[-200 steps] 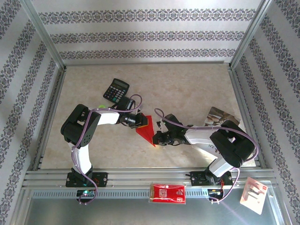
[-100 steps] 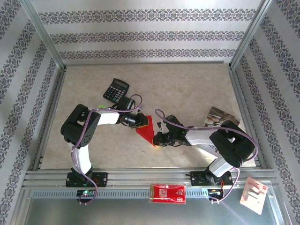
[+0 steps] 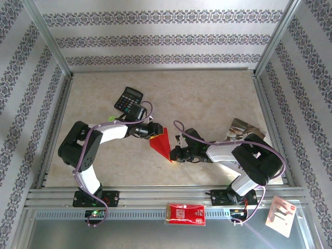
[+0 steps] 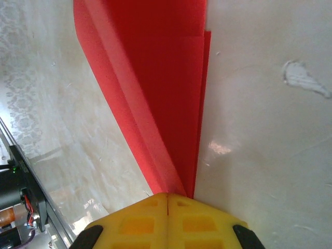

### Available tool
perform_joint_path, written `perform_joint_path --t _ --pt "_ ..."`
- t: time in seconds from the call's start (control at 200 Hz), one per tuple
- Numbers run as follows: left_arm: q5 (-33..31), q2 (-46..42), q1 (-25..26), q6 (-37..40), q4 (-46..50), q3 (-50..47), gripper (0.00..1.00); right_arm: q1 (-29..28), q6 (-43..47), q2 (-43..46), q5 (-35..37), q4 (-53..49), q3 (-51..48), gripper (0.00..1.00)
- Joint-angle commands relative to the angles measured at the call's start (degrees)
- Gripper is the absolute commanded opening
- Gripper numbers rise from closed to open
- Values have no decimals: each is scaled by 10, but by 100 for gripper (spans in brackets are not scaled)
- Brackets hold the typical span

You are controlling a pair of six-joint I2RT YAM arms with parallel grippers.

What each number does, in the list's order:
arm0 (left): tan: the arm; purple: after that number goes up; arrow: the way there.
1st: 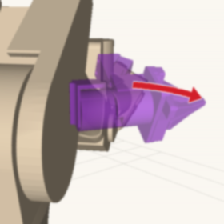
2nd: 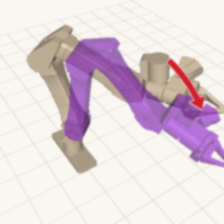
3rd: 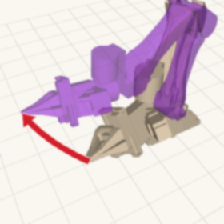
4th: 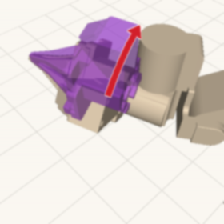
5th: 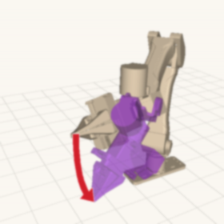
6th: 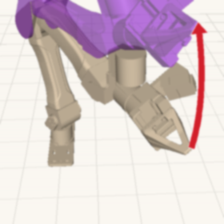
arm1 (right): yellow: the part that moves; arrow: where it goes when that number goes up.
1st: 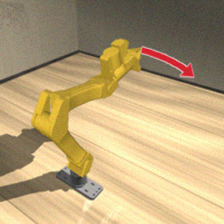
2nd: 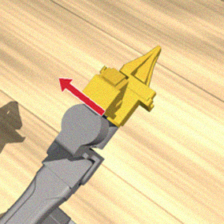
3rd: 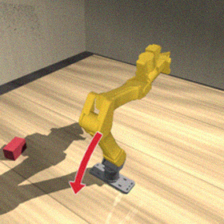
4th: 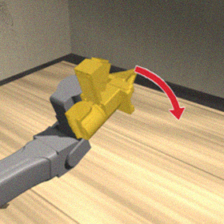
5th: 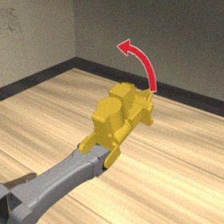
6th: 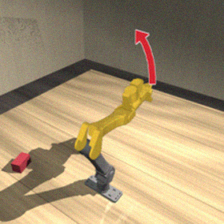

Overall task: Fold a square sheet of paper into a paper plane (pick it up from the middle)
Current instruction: Fourth fold the wing at the center of the table.

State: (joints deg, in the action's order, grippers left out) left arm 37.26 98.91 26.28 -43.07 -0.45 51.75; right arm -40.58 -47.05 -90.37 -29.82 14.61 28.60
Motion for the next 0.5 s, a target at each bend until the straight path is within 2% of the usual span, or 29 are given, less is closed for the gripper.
perform_joint_path --t 0.0,0.175,0.265,0.495 --pt "-16 -45 16 -29 3 -37 37 4 -14 -19 35 -63 -27 0" --pt "-21 -90 67 -82 -46 -97 17 6 -20 -19 35 -63 -28 0" --pt "-21 -82 93 -104 -75 -109 9 6 -22 -21 36 -63 -28 0" --pt "-18 -33 119 -123 -113 -102 4 7 -19 -21 38 -66 -28 0"
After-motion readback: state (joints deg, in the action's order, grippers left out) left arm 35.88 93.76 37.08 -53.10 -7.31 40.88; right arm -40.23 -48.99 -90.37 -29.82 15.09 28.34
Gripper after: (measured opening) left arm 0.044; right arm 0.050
